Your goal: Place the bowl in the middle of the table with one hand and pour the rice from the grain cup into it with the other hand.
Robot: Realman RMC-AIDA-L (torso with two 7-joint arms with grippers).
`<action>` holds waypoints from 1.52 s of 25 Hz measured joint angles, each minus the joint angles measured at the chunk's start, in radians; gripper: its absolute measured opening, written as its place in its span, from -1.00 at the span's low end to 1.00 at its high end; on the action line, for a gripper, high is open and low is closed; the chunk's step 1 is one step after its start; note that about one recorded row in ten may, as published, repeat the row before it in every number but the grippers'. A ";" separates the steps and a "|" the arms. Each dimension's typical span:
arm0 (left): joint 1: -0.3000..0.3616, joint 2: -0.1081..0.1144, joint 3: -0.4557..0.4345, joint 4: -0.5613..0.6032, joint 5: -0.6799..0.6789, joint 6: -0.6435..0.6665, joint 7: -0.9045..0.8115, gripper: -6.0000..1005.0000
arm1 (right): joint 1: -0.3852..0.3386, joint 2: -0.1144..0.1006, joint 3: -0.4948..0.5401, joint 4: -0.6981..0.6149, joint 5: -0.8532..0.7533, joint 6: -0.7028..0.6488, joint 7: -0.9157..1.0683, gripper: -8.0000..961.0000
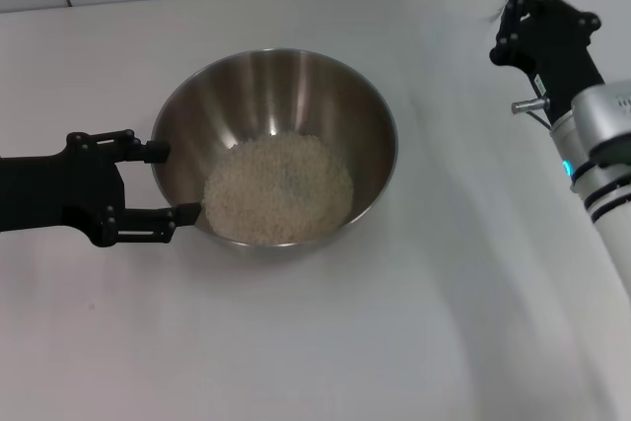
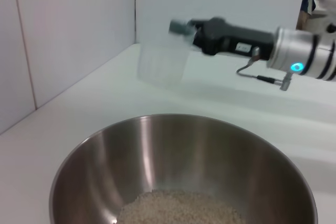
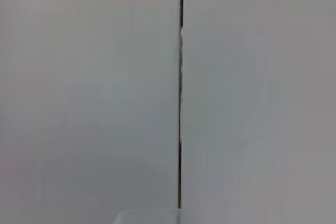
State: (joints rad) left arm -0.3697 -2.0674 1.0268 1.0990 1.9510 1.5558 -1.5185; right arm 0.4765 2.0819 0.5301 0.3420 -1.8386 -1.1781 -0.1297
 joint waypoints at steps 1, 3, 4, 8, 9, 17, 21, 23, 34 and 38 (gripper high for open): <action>0.000 0.000 0.000 0.000 0.000 -0.001 0.000 0.67 | 0.019 -0.001 -0.002 -0.037 -0.010 0.039 0.047 -0.95; 0.000 0.000 0.000 -0.001 0.000 -0.003 0.000 0.67 | 0.042 -0.002 -0.004 -0.076 -0.033 0.102 0.106 -0.95; 0.000 0.000 0.001 -0.002 0.000 -0.004 0.000 0.67 | 0.054 -0.002 -0.004 -0.091 -0.050 0.139 0.128 -0.95; -0.001 0.000 0.001 -0.004 0.000 -0.006 0.000 0.67 | 0.092 -0.003 -0.004 -0.116 -0.134 0.268 0.167 -0.95; -0.002 0.000 0.001 -0.004 0.000 -0.006 0.000 0.67 | 0.099 -0.002 -0.004 -0.121 -0.155 0.293 0.172 -0.95; -0.008 0.000 0.011 -0.006 0.000 -0.009 0.000 0.67 | 0.107 0.002 -0.006 -0.127 -0.198 0.356 0.167 -0.91; -0.009 0.000 0.013 -0.006 0.000 -0.010 0.000 0.67 | 0.092 0.003 -0.016 -0.122 -0.200 0.351 0.166 -0.78; -0.009 0.000 0.013 -0.006 0.000 -0.010 0.000 0.67 | 0.085 0.003 -0.017 -0.117 -0.200 0.351 0.166 -0.71; -0.003 0.000 0.013 -0.008 0.000 -0.010 0.000 0.67 | -0.060 -0.003 0.008 -0.044 -0.193 0.307 0.177 0.04; 0.000 0.001 0.013 -0.008 0.000 -0.010 0.000 0.67 | -0.173 -0.013 0.089 -0.014 -0.191 0.208 0.212 0.32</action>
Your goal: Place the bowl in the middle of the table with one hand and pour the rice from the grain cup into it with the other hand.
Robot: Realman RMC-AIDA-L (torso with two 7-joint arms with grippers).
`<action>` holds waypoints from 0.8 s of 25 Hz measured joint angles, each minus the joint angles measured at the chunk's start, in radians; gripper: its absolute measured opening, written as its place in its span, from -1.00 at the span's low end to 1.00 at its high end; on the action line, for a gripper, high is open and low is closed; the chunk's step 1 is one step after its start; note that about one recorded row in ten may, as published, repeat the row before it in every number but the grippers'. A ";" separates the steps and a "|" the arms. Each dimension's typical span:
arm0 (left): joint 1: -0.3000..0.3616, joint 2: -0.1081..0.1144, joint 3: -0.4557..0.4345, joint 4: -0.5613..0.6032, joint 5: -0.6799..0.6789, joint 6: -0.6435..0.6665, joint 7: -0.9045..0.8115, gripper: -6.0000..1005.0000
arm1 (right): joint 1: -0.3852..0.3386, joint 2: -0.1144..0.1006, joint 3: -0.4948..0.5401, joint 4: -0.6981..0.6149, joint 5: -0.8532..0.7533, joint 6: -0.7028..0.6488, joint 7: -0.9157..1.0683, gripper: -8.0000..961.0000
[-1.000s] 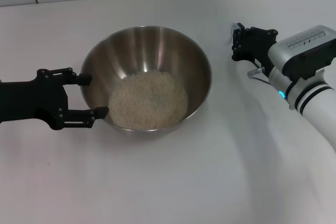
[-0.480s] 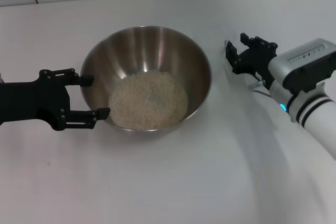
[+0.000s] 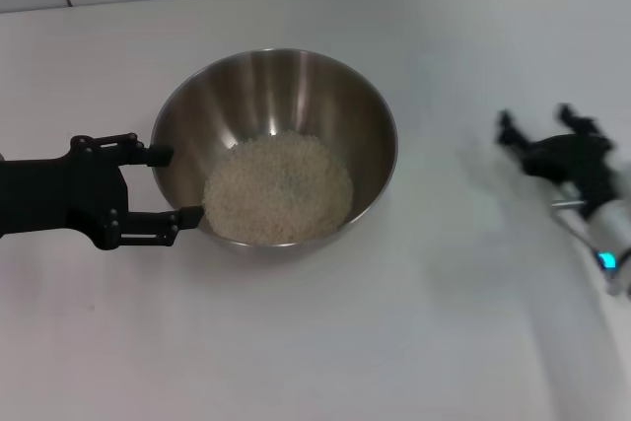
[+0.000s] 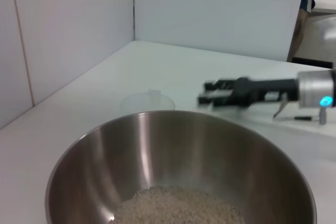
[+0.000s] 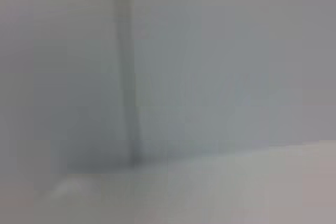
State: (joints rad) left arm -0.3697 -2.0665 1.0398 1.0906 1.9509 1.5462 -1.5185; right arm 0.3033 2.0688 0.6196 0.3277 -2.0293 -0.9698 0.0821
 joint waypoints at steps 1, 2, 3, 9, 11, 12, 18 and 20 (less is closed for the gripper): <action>0.000 0.000 0.000 0.000 0.000 0.000 0.000 0.67 | -0.024 -0.003 0.021 0.002 -0.001 -0.041 0.027 0.40; 0.001 0.000 0.000 0.000 0.000 0.000 0.000 0.67 | -0.055 -0.009 0.045 -0.004 -0.003 -0.116 0.090 0.48; 0.001 0.000 0.000 0.000 0.000 0.000 0.000 0.67 | -0.069 -0.013 0.052 -0.012 -0.005 -0.168 0.140 0.56; 0.000 0.000 0.000 0.000 0.000 0.000 0.000 0.67 | -0.008 -0.084 -0.020 -0.278 -0.192 -0.633 0.715 0.71; -0.001 0.000 0.000 -0.002 0.000 0.000 0.000 0.67 | 0.063 -0.096 -0.061 -0.409 -0.263 -0.755 0.815 0.71; -0.002 0.000 0.000 -0.004 0.000 0.000 0.000 0.67 | 0.096 -0.097 -0.094 -0.471 -0.284 -0.801 0.841 0.71; -0.006 -0.001 0.000 -0.007 0.000 -0.009 0.000 0.67 | 0.257 -0.023 -0.419 -0.837 -0.297 -0.922 0.875 0.71; -0.009 -0.001 0.001 -0.008 0.000 -0.011 -0.002 0.67 | 0.287 0.011 -0.538 -0.952 -0.297 -0.904 0.907 0.71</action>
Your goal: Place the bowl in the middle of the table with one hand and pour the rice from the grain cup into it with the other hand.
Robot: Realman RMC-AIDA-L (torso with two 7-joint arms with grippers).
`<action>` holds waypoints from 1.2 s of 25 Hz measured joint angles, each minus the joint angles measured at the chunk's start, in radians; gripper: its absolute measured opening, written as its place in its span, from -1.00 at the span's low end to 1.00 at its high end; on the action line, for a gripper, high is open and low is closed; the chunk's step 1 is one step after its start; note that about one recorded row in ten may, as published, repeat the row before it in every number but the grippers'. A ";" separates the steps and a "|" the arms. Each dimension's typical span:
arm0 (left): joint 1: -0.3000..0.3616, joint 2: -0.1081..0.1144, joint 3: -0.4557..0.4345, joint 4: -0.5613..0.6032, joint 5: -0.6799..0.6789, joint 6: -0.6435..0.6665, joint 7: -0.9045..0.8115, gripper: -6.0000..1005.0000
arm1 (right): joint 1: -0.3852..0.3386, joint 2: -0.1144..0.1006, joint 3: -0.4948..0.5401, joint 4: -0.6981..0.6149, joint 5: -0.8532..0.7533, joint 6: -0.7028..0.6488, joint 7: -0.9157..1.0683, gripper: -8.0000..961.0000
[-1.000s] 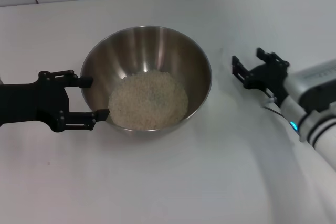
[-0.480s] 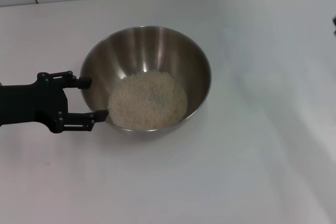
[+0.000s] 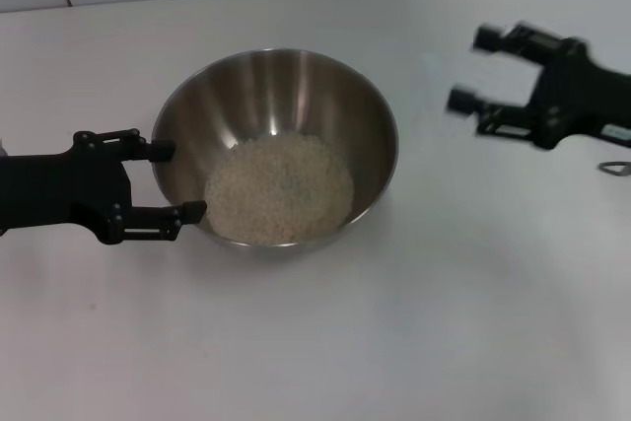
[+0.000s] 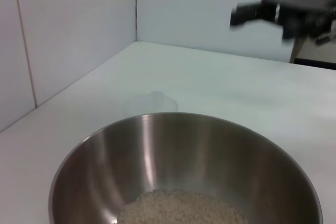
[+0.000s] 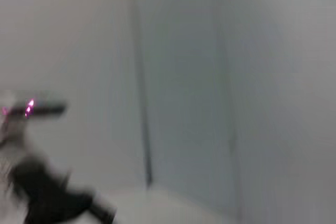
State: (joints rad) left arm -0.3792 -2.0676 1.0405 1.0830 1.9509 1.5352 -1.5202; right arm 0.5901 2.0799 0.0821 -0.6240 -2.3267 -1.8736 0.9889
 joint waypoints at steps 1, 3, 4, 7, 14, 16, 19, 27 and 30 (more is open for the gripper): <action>-0.002 0.000 0.002 0.000 0.000 0.000 -0.003 0.67 | 0.010 0.007 -0.059 -0.036 0.003 0.011 0.023 0.71; -0.004 0.000 0.005 0.000 0.000 -0.003 -0.009 0.67 | 0.022 0.008 -0.160 -0.062 0.016 0.024 0.077 0.71; -0.004 0.000 0.007 0.000 0.000 -0.006 -0.013 0.67 | 0.027 0.008 -0.196 -0.072 0.021 0.028 0.098 0.71; -0.004 0.000 0.012 0.002 0.002 -0.012 -0.017 0.67 | 0.031 0.010 -0.286 -0.117 0.032 0.035 0.136 0.71; -0.004 -0.001 0.020 0.008 0.013 -0.015 -0.024 0.67 | 0.022 0.011 -0.465 -0.201 0.076 0.073 0.252 0.71; -0.004 -0.001 0.021 0.009 0.013 -0.015 -0.026 0.67 | 0.011 0.011 -0.522 -0.222 0.099 0.088 0.278 0.71; -0.004 0.000 0.021 0.009 0.013 -0.015 -0.027 0.67 | -0.015 0.012 -0.626 -0.250 0.151 0.127 0.312 0.71; -0.004 0.000 0.022 0.010 0.013 -0.015 -0.035 0.67 | -0.095 0.012 -0.838 -0.311 0.282 0.231 0.357 0.71; -0.004 0.000 0.022 0.011 0.013 -0.015 -0.035 0.67 | -0.106 0.012 -0.855 -0.325 0.296 0.240 0.363 0.71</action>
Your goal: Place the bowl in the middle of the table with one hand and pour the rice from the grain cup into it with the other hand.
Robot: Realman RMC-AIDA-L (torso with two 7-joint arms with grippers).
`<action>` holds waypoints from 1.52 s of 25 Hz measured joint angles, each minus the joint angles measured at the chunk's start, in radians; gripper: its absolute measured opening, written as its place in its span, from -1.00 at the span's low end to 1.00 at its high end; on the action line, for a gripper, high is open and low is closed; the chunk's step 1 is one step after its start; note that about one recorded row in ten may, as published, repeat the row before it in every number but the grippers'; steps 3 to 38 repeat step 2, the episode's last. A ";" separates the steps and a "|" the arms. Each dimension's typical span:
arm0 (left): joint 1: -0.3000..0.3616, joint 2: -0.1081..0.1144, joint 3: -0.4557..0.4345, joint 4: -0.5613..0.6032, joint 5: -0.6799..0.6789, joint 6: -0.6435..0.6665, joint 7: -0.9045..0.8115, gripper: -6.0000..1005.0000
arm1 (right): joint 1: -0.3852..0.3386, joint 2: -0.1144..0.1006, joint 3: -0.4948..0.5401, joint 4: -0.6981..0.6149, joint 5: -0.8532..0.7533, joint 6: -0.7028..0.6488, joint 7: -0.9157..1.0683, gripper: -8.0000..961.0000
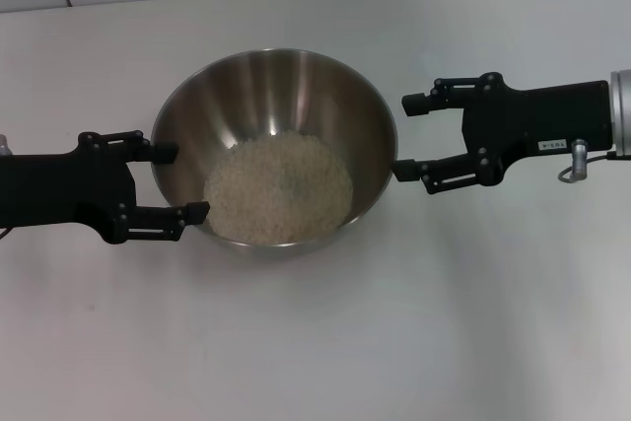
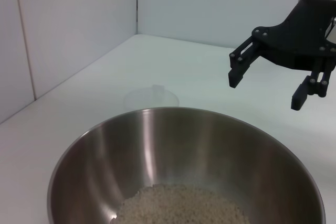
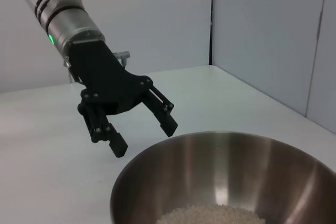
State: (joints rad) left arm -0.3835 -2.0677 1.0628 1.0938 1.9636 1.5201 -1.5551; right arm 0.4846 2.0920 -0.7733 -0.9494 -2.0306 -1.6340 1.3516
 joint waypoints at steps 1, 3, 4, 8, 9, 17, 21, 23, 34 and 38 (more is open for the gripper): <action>0.000 0.000 0.000 0.000 0.000 0.000 0.000 0.67 | -0.002 0.000 -0.003 -0.003 0.000 0.000 0.002 0.71; 0.000 0.000 0.000 0.000 0.000 0.000 0.000 0.67 | -0.003 0.000 -0.005 -0.005 0.000 0.000 0.004 0.71; 0.000 0.000 0.000 0.000 0.000 0.000 0.000 0.67 | -0.003 0.000 -0.005 -0.005 0.000 0.000 0.004 0.71; 0.000 0.000 0.000 0.000 0.000 0.000 0.000 0.67 | -0.003 0.000 -0.005 -0.005 0.000 0.000 0.004 0.71; 0.000 0.000 0.000 0.000 0.000 0.000 0.000 0.67 | -0.003 0.000 -0.005 -0.005 0.000 0.000 0.004 0.71; 0.000 0.000 0.000 0.000 0.000 0.000 0.000 0.67 | -0.003 0.000 -0.005 -0.005 0.000 0.000 0.004 0.71; 0.000 0.000 0.000 0.000 0.000 0.000 0.000 0.67 | -0.003 0.000 -0.005 -0.005 0.000 0.000 0.004 0.71; 0.000 0.000 0.000 0.000 0.000 0.000 0.000 0.67 | -0.003 0.000 -0.005 -0.005 0.000 0.000 0.004 0.71; 0.000 0.000 0.000 0.000 0.000 0.000 0.000 0.67 | -0.003 0.000 -0.005 -0.005 0.000 0.000 0.004 0.71; 0.000 0.000 0.000 0.000 0.000 0.000 0.000 0.67 | -0.003 0.000 -0.005 -0.005 0.000 0.000 0.004 0.71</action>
